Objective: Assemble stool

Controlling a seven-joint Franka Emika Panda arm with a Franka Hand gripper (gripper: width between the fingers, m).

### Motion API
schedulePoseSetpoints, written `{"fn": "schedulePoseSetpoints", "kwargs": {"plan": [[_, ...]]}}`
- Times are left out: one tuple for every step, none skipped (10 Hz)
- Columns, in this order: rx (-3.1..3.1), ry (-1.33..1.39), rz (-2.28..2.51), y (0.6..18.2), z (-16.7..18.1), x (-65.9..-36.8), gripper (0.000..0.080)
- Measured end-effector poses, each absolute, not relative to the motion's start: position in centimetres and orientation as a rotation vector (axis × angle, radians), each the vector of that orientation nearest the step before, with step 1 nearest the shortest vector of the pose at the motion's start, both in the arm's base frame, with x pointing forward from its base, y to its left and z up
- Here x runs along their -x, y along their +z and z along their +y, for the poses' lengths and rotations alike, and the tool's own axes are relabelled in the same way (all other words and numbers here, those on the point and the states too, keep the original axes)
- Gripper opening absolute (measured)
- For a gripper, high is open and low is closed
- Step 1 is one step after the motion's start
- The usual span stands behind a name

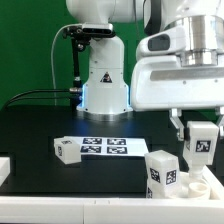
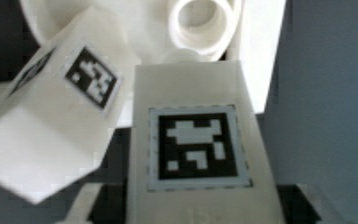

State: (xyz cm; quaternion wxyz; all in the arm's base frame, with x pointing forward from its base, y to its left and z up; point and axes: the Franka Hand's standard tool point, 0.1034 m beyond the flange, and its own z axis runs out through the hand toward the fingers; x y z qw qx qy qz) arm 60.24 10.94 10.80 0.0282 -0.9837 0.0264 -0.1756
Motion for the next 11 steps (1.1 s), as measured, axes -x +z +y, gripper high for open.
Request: {"fn": "schedulePoseSetpoints", "kwargs": {"plan": [[3.039,-0.534,0.075,10.4,11.1,-60.1,0.0334],[3.042,-0.533,0.076,10.1,11.0,-60.0,0.0334],[3.041,-0.531,0.072,9.9,11.3,-59.8,0.0334],[3.042,-0.525,0.058,9.8,11.8,-59.6,0.0334],[3.043,-0.521,0.056,9.6,11.9,-59.4,0.0334],[3.044,-0.515,0.051,9.4,12.1,-59.2,0.0334],[3.045,-0.514,0.04,9.2,12.5,-59.1,0.0334],[3.046,-0.516,0.042,9.2,12.3,-59.3,0.0334],[3.046,-0.517,0.042,9.2,12.2,-59.3,0.0334],[3.046,-0.518,0.044,9.2,12.2,-59.3,0.0334],[3.046,-0.519,0.044,9.2,12.2,-59.4,0.0334]]}}
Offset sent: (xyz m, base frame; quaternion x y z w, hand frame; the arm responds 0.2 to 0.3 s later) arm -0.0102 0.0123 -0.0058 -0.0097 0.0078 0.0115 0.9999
